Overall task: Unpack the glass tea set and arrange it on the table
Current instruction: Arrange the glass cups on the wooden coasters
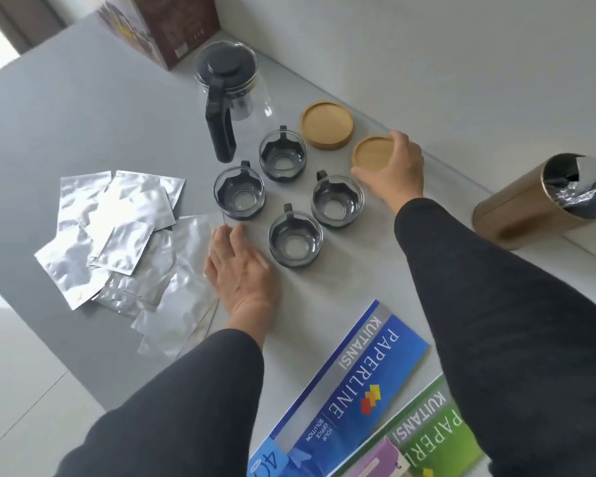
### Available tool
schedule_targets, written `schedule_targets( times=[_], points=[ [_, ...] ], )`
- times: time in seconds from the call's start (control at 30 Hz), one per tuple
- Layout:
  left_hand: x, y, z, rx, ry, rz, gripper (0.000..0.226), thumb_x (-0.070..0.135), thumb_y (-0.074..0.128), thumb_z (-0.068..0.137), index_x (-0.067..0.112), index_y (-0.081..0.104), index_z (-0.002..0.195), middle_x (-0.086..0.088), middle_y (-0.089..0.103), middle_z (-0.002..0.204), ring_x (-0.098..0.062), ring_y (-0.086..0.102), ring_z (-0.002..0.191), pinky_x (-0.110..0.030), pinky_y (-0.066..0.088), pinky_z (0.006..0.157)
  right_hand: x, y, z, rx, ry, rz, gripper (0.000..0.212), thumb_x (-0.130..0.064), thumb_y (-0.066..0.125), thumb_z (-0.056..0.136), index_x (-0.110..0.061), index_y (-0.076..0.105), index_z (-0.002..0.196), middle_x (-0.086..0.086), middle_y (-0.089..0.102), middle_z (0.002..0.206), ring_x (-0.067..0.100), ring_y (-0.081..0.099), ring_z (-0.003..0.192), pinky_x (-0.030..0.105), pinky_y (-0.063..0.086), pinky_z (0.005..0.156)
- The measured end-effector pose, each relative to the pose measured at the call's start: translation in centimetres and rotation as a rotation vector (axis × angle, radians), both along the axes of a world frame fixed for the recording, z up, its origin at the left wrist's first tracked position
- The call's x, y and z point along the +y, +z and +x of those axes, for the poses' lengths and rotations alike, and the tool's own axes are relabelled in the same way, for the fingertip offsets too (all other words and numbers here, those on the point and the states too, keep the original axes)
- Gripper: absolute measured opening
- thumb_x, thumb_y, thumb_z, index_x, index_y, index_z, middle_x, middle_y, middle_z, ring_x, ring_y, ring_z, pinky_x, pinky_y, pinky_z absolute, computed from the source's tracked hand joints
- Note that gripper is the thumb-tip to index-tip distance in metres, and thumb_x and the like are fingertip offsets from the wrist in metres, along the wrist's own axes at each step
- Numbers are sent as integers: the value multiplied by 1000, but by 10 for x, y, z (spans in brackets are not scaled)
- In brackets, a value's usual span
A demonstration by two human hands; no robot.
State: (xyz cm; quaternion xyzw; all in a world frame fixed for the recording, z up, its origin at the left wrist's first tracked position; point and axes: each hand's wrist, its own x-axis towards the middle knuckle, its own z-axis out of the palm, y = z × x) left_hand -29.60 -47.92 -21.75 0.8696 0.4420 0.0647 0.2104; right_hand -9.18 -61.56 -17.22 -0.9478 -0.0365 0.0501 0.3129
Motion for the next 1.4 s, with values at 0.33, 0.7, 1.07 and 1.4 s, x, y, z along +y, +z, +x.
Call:
schedule_targets(
  times=[0.33,0.7,1.07,1.4],
  points=[
    [-1,2,1,0,25,3,43,21,34,94,26,39,137,2,26,149,-15,16,143,-32,8,116,-4,-2,3,-35,-40,12,93,-39,78,66,-12,30,141,16,41,134,31,39,127,32,34,105],
    [2,4,-4,-27,-26,-47,45,20,33,94,20,37,139,-2,24,150,-20,14,144,-34,6,116,-33,3,-129,-74,-281,100,91,-38,77,69,-13,30,142,12,41,136,28,37,128,33,33,104],
    [4,2,-7,-50,-51,-65,47,20,32,94,20,34,141,-1,23,153,-18,11,146,-35,5,116,-32,-25,-185,-80,-126,-52,88,-37,76,66,-11,34,139,11,46,126,28,39,121,32,33,101],
    [3,0,-5,-48,-33,-41,47,19,32,94,21,34,141,0,24,152,-17,10,146,-34,5,116,-14,-4,-128,-134,-14,33,93,-38,78,70,-8,29,143,10,38,142,23,32,135,27,27,110]
  ],
)
